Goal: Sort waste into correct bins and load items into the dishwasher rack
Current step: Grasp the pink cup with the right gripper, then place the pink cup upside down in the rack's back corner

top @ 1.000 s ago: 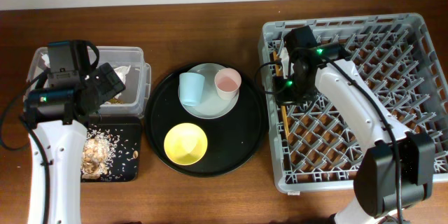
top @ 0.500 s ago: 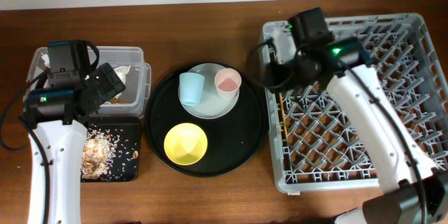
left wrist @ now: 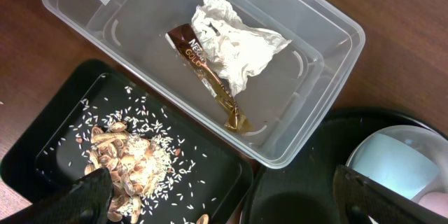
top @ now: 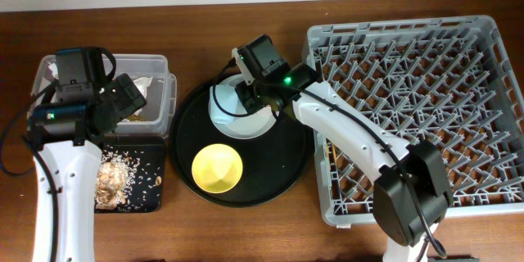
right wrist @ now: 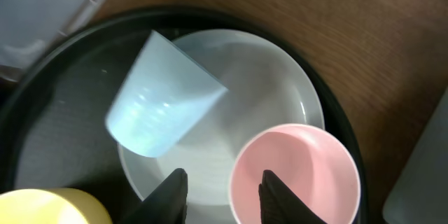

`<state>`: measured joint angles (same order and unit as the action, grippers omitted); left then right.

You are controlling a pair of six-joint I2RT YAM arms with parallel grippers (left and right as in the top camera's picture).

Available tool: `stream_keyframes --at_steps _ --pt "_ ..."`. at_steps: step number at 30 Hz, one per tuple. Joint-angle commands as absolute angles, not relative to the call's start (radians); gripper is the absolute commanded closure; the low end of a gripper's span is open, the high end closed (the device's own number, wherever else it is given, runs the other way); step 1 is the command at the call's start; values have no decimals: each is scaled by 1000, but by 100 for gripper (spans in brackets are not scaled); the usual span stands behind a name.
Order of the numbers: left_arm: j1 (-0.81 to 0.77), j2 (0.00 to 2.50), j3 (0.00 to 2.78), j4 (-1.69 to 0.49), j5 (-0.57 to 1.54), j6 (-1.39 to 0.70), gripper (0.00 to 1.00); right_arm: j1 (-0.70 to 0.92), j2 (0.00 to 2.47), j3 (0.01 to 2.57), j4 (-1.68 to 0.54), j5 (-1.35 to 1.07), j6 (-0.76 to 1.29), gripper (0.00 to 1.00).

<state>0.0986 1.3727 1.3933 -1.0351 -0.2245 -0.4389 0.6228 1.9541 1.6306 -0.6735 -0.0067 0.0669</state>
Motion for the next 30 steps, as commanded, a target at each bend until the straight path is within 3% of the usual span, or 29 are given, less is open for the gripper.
stream_keyframes --at_steps 1,20,24,28,30 --pt "101 1367 1406 -1034 -224 -448 1 627 1992 1633 -707 39 60 67" --pt "101 1367 1406 -1034 -224 -448 1 627 2006 1521 -672 36 60 73" --pt "101 1367 1406 -1034 -224 -448 1 627 2003 1524 -665 36 60 96" --pt "101 1367 1406 -1034 -224 -448 1 624 1879 1649 -700 22 43 96" --pt "101 1367 1406 -1034 -224 -448 1 555 1774 1756 -743 -164 -29 96"
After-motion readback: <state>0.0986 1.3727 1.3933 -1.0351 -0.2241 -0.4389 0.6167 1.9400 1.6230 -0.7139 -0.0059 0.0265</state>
